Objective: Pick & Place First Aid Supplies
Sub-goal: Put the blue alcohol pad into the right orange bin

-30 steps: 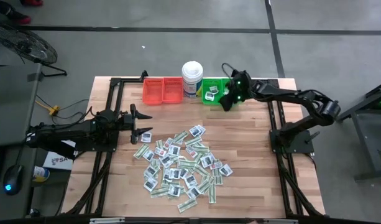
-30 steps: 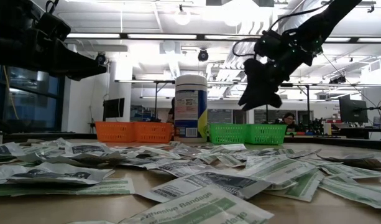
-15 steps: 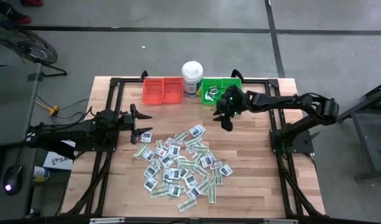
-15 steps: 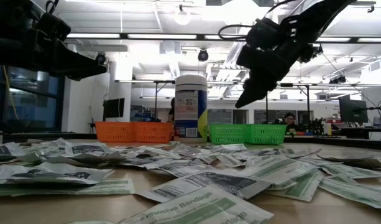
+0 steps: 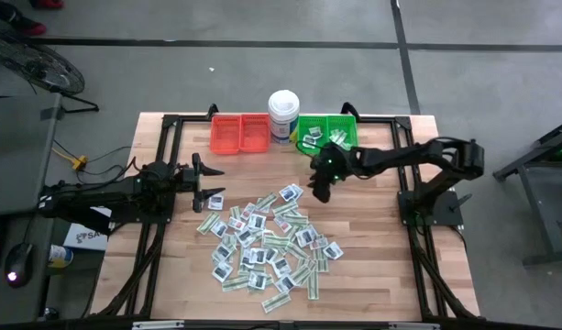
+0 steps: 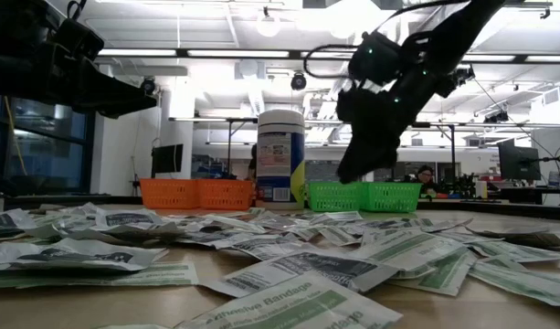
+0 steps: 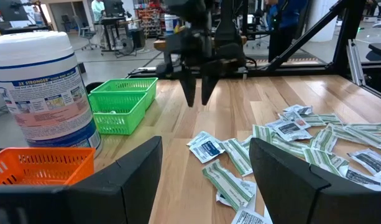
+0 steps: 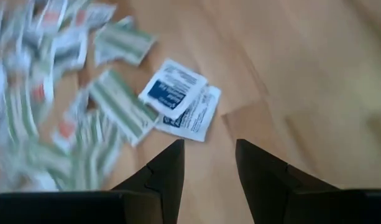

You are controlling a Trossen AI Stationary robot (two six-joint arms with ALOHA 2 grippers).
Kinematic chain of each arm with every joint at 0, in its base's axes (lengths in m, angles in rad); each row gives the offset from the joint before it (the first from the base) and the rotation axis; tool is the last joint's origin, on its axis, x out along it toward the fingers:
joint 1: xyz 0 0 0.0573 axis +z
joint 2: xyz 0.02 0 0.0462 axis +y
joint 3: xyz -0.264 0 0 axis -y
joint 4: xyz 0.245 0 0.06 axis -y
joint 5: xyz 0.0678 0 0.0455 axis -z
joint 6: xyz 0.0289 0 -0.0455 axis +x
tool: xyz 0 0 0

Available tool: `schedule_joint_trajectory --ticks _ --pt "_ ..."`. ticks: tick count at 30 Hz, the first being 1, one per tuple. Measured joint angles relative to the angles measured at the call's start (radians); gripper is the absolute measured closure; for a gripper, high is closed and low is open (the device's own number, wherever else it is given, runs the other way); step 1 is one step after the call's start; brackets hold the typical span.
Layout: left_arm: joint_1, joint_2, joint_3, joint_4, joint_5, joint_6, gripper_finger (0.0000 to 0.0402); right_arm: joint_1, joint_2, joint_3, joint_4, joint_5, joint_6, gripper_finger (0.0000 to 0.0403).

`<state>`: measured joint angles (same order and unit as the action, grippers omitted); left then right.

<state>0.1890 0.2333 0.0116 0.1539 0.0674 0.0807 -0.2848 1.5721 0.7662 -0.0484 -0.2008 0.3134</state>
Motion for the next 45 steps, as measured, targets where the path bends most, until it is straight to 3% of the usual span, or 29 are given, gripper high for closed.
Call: schedule_joint_trajectory --ticks 6,11,17,31,45 --pt "0.000 0.000 0.000 0.000 0.000 0.000 0.0163 0.001 0.063 0.000 0.037 -0.001 0.462 0.0265" --pt "0.000 0.000 0.000 0.000 0.000 0.000 0.0163 0.013 0.103 0.000 0.078 -0.006 0.644 0.0265" --pt "0.000 0.000 0.000 0.000 0.000 0.000 0.0163 0.031 0.113 0.000 0.097 -0.036 0.733 0.0265" --pt "0.000 0.000 0.000 0.000 0.000 0.000 0.0163 0.059 0.137 0.000 0.098 -0.001 0.790 0.0265" --pt "0.000 0.000 0.000 0.000 0.000 0.000 0.0163 0.063 0.213 0.001 0.228 0.000 0.836 0.0265"
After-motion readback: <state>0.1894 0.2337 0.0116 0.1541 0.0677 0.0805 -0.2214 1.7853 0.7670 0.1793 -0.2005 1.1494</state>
